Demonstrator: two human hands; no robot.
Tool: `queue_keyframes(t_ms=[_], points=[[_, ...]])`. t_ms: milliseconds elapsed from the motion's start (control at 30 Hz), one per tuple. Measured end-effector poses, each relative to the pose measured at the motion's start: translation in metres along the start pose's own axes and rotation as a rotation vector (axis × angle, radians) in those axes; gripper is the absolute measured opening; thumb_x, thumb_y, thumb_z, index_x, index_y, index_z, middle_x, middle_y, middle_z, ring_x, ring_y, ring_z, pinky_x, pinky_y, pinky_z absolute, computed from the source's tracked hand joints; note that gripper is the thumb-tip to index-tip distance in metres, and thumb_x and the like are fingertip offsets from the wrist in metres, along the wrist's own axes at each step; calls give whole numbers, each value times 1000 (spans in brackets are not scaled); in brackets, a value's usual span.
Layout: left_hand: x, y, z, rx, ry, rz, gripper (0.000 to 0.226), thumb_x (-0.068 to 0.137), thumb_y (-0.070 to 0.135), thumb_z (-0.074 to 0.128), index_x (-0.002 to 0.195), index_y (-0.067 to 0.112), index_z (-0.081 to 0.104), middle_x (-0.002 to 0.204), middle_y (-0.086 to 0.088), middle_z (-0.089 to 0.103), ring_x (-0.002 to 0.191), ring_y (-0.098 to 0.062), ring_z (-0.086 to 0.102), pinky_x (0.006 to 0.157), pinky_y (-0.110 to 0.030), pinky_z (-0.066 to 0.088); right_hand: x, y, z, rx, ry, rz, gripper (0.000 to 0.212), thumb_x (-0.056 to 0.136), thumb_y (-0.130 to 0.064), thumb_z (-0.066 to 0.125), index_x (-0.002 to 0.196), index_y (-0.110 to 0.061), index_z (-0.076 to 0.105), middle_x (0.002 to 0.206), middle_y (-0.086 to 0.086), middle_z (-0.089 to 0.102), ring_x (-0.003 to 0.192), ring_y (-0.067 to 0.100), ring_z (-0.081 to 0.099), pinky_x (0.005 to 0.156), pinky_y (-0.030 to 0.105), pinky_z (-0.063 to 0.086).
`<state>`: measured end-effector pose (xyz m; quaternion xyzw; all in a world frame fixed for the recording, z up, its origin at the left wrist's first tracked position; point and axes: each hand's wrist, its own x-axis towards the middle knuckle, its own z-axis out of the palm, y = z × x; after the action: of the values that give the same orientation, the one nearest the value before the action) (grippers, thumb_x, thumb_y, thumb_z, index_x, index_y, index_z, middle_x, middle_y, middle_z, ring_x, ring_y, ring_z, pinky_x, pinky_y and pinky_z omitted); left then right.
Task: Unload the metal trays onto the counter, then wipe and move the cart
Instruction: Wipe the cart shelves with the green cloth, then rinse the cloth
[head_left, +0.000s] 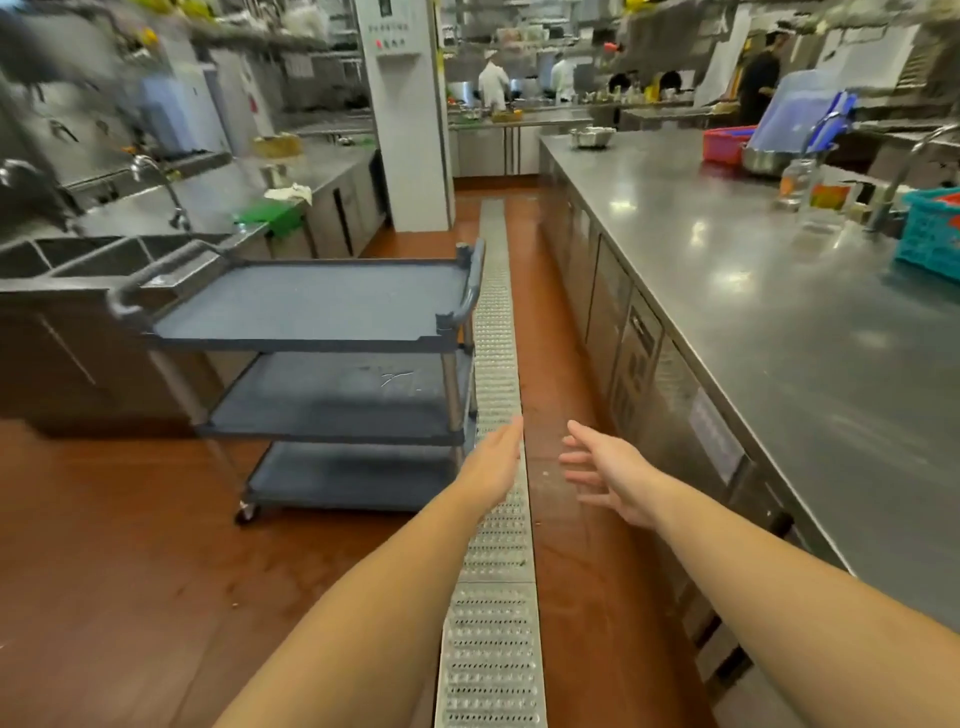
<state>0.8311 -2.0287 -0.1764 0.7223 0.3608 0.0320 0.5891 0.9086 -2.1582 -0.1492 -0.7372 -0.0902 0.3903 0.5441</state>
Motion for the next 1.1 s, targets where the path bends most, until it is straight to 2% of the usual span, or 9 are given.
queue_keyframes(t_ms=[67,133,267,400,567,667,767,967,1100], points=[[1,-2,-22,-10,28,-17,75,73,83,26,127,40,54,127,6,58,116,-19,54,104,-47,40,11,-10,19,-11,-23,-11,42,97,-49,41,125,-20,53,119,1,59,113,20,56,93,39,45],[-4,5,-46,-35,48,-8,49,93,66,27,120,36,54,118,5,58,109,-17,53,103,-44,41,24,-20,35,-30,-36,-19,44,97,-49,42,129,-20,52,119,0,59,114,20,56,90,37,46],[15,11,-86,-78,71,52,28,101,51,27,107,34,49,93,14,53,93,-9,52,92,-35,41,51,-41,62,-45,-33,-32,41,96,-49,43,123,-21,55,117,0,61,110,18,58,98,43,47],[39,17,-116,-108,86,106,25,102,49,27,97,37,49,86,18,52,78,3,49,84,-31,40,78,-61,85,-60,-1,-50,42,97,-47,44,125,-18,55,117,0,62,109,19,59,97,43,48],[74,16,-129,-104,70,92,31,102,49,29,89,35,53,84,15,54,75,1,51,69,-24,42,106,-77,101,-66,8,-45,43,97,-48,45,126,-18,55,117,0,62,109,19,60,93,41,50],[99,20,-126,-102,57,78,42,100,55,29,115,30,58,104,10,58,95,-8,55,89,-32,45,127,-87,96,-74,3,-52,45,96,-49,44,127,-18,55,117,0,63,108,19,60,91,40,50],[123,30,-120,-100,67,77,52,98,57,28,135,26,49,123,5,55,113,-14,51,104,-39,41,155,-98,87,-71,-5,-58,45,96,-50,45,126,-19,56,114,-1,64,107,18,60,89,39,50],[169,77,-97,-134,115,73,31,102,49,28,112,32,52,88,18,53,78,3,50,78,-25,41,221,-121,52,-72,-83,-79,44,95,-51,44,121,-19,57,113,-1,64,106,17,61,94,42,50],[204,112,-76,-159,205,64,27,102,49,28,106,34,51,89,17,52,85,-2,50,87,-30,39,262,-147,22,-65,-139,-84,38,96,-50,44,114,-20,59,109,-1,64,104,18,61,97,44,48]])
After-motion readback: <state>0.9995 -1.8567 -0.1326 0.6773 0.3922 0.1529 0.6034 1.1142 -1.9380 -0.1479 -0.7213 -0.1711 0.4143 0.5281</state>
